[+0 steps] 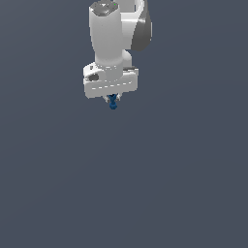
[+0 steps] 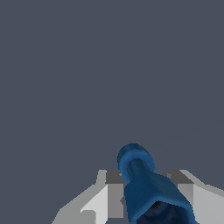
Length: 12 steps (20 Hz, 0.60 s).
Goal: Pick up the object and move it to a goal position.
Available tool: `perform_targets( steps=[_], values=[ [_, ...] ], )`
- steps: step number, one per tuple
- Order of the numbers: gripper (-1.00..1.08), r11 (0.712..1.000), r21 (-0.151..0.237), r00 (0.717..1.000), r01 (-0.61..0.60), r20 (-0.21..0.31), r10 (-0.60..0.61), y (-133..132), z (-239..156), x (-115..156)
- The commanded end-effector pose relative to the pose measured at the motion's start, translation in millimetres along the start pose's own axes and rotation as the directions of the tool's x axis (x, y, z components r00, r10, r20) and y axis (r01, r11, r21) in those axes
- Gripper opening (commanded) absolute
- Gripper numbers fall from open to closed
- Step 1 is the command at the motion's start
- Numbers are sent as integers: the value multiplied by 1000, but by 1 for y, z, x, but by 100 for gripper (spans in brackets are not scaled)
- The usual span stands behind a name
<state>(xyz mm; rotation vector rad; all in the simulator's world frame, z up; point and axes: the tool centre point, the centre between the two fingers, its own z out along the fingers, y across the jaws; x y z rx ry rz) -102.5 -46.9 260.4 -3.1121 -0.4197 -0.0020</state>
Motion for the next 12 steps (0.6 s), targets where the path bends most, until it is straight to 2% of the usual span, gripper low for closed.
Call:
perform_targets(
  steps=[1,12],
  values=[
    [-100,1000,0,1000,0,1,0,3,-25,-3],
    [-100,1000,-1,1000,-1,1,1,14,-101,-8]
  ],
)
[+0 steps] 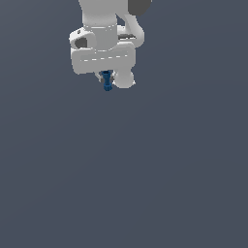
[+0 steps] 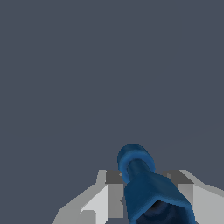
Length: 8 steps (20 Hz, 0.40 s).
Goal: Pick up the object and move it to a goal position.
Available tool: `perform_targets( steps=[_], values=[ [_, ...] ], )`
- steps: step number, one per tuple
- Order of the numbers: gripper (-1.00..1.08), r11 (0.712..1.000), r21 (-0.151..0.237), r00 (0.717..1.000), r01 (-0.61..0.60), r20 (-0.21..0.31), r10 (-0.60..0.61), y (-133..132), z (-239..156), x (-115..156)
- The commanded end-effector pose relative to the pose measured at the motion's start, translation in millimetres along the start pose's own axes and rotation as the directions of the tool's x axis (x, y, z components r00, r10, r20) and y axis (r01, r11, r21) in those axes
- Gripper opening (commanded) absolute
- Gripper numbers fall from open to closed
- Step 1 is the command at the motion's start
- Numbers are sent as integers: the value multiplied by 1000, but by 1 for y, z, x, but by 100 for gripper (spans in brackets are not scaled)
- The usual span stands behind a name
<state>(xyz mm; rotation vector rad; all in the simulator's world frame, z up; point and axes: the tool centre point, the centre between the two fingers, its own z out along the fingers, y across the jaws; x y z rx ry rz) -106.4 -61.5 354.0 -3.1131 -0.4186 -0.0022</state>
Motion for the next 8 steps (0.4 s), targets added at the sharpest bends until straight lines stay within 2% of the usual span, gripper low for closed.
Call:
perform_targets(
  steps=[1,8],
  values=[
    [-100,1000,0,1000,0,1,0,2,-11,-1],
    [-100,1000,0,1000,0,1,0,4,-24,-1]
  ],
)
